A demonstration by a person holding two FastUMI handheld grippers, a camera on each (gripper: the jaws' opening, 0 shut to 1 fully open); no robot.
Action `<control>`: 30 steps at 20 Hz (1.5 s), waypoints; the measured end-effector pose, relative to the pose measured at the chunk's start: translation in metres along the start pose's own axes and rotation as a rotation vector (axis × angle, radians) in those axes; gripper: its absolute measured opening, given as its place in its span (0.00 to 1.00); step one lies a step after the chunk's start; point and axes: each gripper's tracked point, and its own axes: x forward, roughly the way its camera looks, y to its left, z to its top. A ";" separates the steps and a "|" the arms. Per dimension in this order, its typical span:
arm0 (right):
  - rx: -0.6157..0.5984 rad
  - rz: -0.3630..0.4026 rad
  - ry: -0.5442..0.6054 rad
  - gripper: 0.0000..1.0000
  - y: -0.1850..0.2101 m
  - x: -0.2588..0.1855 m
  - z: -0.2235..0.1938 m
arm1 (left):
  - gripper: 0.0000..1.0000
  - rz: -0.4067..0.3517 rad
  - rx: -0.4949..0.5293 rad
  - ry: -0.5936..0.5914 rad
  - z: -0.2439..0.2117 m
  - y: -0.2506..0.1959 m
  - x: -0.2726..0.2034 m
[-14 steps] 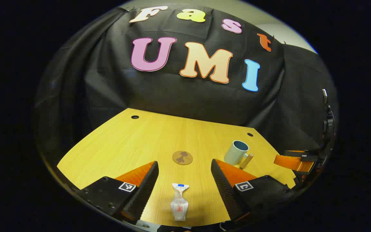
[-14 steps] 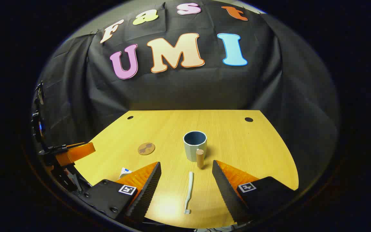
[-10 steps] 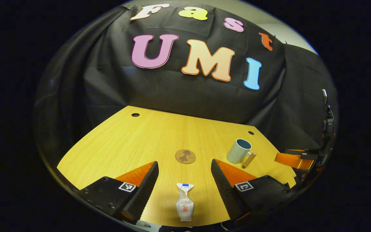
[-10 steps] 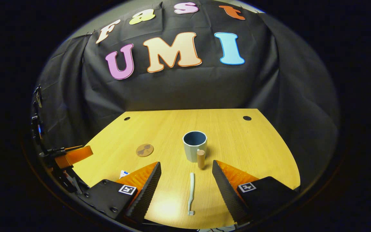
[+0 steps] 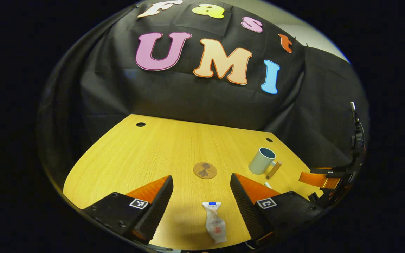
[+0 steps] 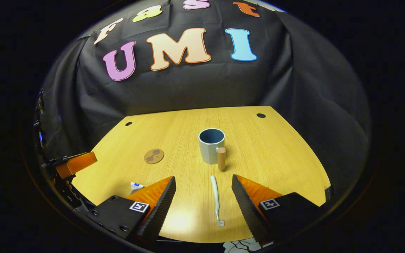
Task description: Put the toothbrush and toothpaste on the desktop into the cup, then pick up the cup and place it on the coaster on the desktop.
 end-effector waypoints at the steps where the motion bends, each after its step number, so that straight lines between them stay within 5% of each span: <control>1: -0.006 -0.011 -0.004 0.98 0.002 0.000 -0.001 | 0.95 -0.011 0.002 -0.004 0.000 0.002 0.000; 11: -0.035 -0.007 0.112 0.95 0.017 0.026 -0.021 | 0.95 0.031 -0.064 0.077 -0.030 0.042 -0.018; 23: -0.093 0.038 0.515 0.98 -0.010 0.095 -0.072 | 0.95 0.211 -0.168 0.148 -0.064 0.053 -0.026; 26: -0.105 0.059 0.607 0.89 -0.014 0.107 -0.085 | 0.95 0.243 -0.187 0.170 -0.072 0.050 -0.029; 27: -0.116 0.065 0.634 0.92 -0.015 0.111 -0.090 | 0.95 0.252 -0.186 0.175 -0.074 0.050 -0.028; 29: -0.142 0.056 0.662 0.76 -0.021 0.119 -0.095 | 0.95 0.266 -0.181 0.189 -0.078 0.048 -0.026; 30: -0.144 0.053 0.674 0.80 -0.023 0.121 -0.097 | 0.95 0.267 -0.180 0.201 -0.081 0.046 -0.024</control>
